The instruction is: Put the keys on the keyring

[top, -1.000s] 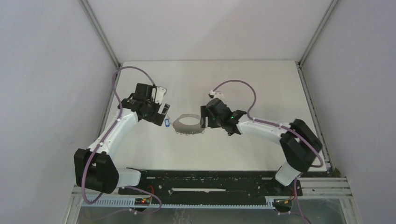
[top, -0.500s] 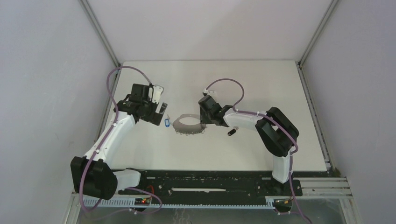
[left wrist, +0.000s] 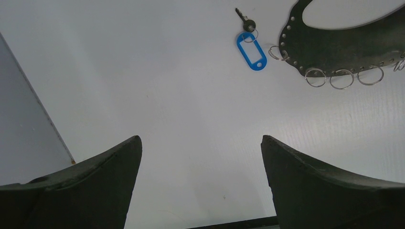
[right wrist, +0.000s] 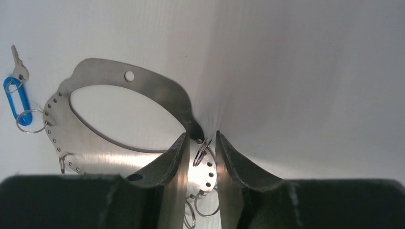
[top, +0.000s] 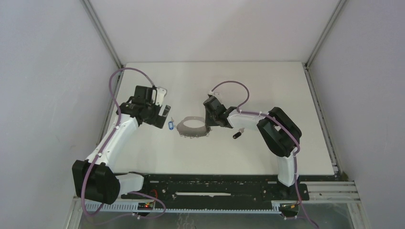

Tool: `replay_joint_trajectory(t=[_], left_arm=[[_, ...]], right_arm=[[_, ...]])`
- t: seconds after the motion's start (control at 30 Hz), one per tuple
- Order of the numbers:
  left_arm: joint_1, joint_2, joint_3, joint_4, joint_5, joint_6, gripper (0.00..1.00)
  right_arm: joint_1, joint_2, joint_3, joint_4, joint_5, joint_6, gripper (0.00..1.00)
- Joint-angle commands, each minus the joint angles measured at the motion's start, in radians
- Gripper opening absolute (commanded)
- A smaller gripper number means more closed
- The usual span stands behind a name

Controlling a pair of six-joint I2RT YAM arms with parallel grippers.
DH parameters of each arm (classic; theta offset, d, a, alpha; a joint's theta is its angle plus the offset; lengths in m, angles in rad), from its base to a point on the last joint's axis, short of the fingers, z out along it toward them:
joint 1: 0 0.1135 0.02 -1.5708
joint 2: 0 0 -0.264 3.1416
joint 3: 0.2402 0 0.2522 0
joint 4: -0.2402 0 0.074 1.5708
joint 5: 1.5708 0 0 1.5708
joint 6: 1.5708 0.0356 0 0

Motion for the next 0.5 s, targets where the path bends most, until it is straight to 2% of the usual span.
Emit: replay_joint_trajectory(t=[0.0,0.13,0.3,0.47], left_arm=[[0.006,-0.012,0.04,0.007,-0.011,0.011,1.0],[0.006,-0.016,0.034,0.007,-0.015,0.016,1.0],[0.006,-0.026,0.021,0.01,-0.002,0.03,1.0],[0.006,-0.044,0.027,0.013,0.065,0.07,1.0]], right_arm=[[-0.006,0.028,0.052,0.024,-0.011,0.026,0.34],[-0.011,0.037,0.055,0.025,-0.004,0.036,0.27],[-0.02,0.035,0.055,0.038,-0.016,0.038,0.02],[-0.019,-0.021,0.053,0.044,-0.03,-0.012,0.0]])
